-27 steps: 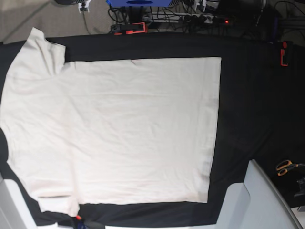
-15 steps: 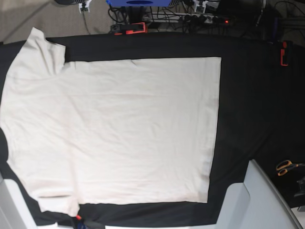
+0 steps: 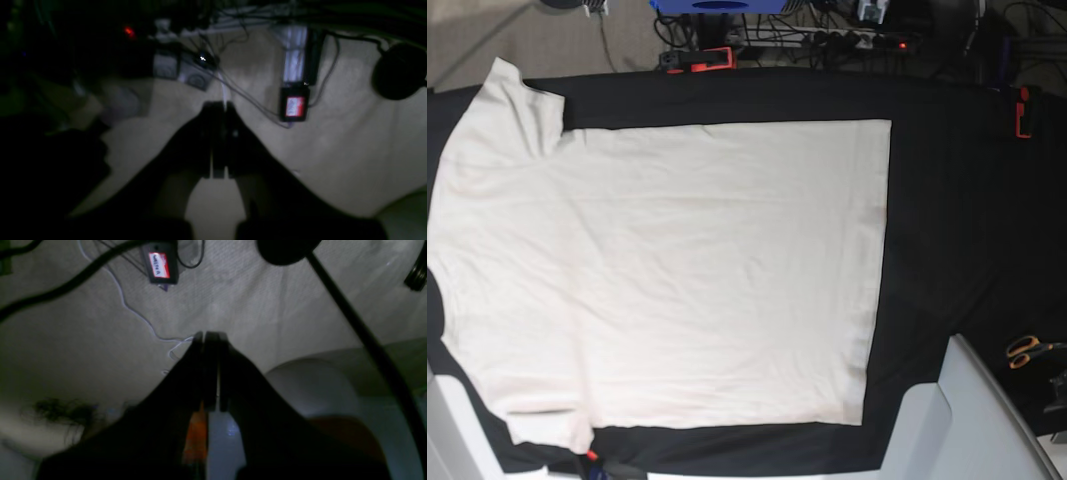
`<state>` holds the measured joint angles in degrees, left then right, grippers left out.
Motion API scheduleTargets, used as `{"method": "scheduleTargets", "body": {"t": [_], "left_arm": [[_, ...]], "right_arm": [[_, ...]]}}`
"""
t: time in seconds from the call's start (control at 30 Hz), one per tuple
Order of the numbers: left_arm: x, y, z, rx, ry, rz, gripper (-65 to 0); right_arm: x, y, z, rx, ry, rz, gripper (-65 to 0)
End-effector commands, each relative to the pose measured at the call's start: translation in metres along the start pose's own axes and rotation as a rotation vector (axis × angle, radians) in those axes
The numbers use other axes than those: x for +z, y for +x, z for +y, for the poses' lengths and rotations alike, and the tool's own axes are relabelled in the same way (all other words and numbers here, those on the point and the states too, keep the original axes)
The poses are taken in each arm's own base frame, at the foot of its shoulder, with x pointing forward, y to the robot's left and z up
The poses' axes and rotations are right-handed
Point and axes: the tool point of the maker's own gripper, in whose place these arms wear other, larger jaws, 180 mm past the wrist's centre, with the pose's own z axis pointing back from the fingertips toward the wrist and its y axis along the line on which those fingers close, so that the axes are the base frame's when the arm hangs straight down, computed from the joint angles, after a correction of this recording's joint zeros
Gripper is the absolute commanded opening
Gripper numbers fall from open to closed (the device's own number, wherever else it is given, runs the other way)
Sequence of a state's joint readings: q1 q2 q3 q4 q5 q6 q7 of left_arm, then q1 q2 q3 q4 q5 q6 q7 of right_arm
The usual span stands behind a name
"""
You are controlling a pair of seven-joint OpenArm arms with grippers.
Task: Fold the T-shirt properly
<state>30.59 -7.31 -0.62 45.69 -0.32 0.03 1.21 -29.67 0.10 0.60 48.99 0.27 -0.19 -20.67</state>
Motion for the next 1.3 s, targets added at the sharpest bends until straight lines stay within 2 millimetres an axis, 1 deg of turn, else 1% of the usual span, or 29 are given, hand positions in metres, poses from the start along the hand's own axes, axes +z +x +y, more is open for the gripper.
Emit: {"method": "scheduleTargets", "body": {"t": [0.0,0.03,0.07,0.13,0.2,0.27,0.33,0.37,0.4,0.47,0.53,0.6,0.67,0.7,0.77,0.8,0.83,0.9,0.93,0.97,1.0,1.13,1.27], "left_arm": [[0.006,0.013,0.005,-0.011,0.005,-0.056,-65.0],[0.011,0.018,0.012,-0.024,0.013,-0.079,-65.0],[0.017,0.025,0.014,-0.033,0.015,-0.107,-65.0],[0.028,0.043,0.019,-0.020,0.020,-0.170,-65.0],[0.044,0.055,0.041,0.037,0.060,-0.222,-65.0],[0.062,0.077,0.058,0.099,0.089,-0.301,-65.0],[0.086,0.101,0.077,0.099,0.120,-0.386,-65.0],[0.099,0.112,0.082,0.090,0.125,-0.424,-65.0],[0.109,0.123,0.081,0.076,0.122,-0.462,-65.0],[0.130,0.146,0.079,0.054,0.113,-0.535,-65.0],[0.147,0.166,0.076,0.034,0.104,-0.599,-65.0],[0.158,0.184,0.074,0.022,0.098,-0.651,-65.0],[0.165,0.196,0.074,0.015,0.100,-0.685,-65.0],[0.168,0.205,0.075,0.008,0.100,-0.708,-65.0],[0.168,0.209,0.076,0.005,0.100,-0.705,-65.0],[0.167,0.214,0.078,0.005,0.103,-0.711,-65.0],[0.166,0.218,0.078,0.003,0.102,-0.711,-65.0],[0.163,0.219,0.080,0.006,0.105,-0.694,-65.0],[0.163,0.225,0.081,0.008,0.109,-0.702,-65.0],[0.163,0.228,0.081,0.009,0.110,-0.703,-65.0],[0.163,0.229,0.082,0.012,0.111,-0.705,-65.0],[0.162,0.231,0.081,0.020,0.110,-0.707,-65.0],[0.162,0.231,0.081,0.021,0.110,-0.707,-65.0]], "right_arm": [[0.014,0.013,-0.015,-0.030,-0.029,-0.039,-65.0],[0.026,0.018,-0.024,-0.055,-0.047,-0.052,-65.0],[0.038,0.023,-0.033,-0.079,-0.063,-0.058,-65.0],[0.060,0.029,-0.048,-0.110,-0.092,-0.070,-65.0],[0.079,0.038,-0.062,-0.134,-0.121,-0.117,-65.0],[0.101,0.051,-0.077,-0.153,-0.154,-0.181,-65.0],[0.127,0.062,-0.096,-0.182,-0.195,-0.243,-65.0],[0.141,0.070,-0.104,-0.191,-0.216,-0.289,-65.0],[0.154,0.078,-0.110,-0.196,-0.232,-0.326,-64.8],[0.178,0.097,-0.115,-0.174,-0.243,-0.409,-63.0],[0.196,0.114,-0.120,-0.128,-0.229,-0.473,-56.9],[0.208,0.137,-0.119,-0.107,-0.154,-0.548,-47.4],[0.220,0.153,-0.125,-0.122,-0.067,-0.632,-37.8],[0.225,0.159,-0.130,-0.130,-0.029,-0.666,-33.3],[0.232,0.169,-0.138,-0.129,0.029,-0.703,-27.2],[0.235,0.174,-0.143,-0.125,0.049,-0.719,-25.4],[0.235,0.174,-0.151,-0.128,0.057,-0.720,-23.9],[0.234,0.177,-0.177,-0.233,0.036,-0.711,-23.0],[0.231,0.176,-0.188,-0.285,0.035,-0.695,-22.8],[0.227,0.176,-0.198,-0.322,0.035,-0.672,-22.8],[0.223,0.175,-0.203,-0.344,0.042,-0.653,-23.0],[0.208,0.176,-0.213,-0.393,0.083,-0.619,-23.0],[0.196,0.177,-0.207,-0.411,0.123,-0.601,-23.0]]}}
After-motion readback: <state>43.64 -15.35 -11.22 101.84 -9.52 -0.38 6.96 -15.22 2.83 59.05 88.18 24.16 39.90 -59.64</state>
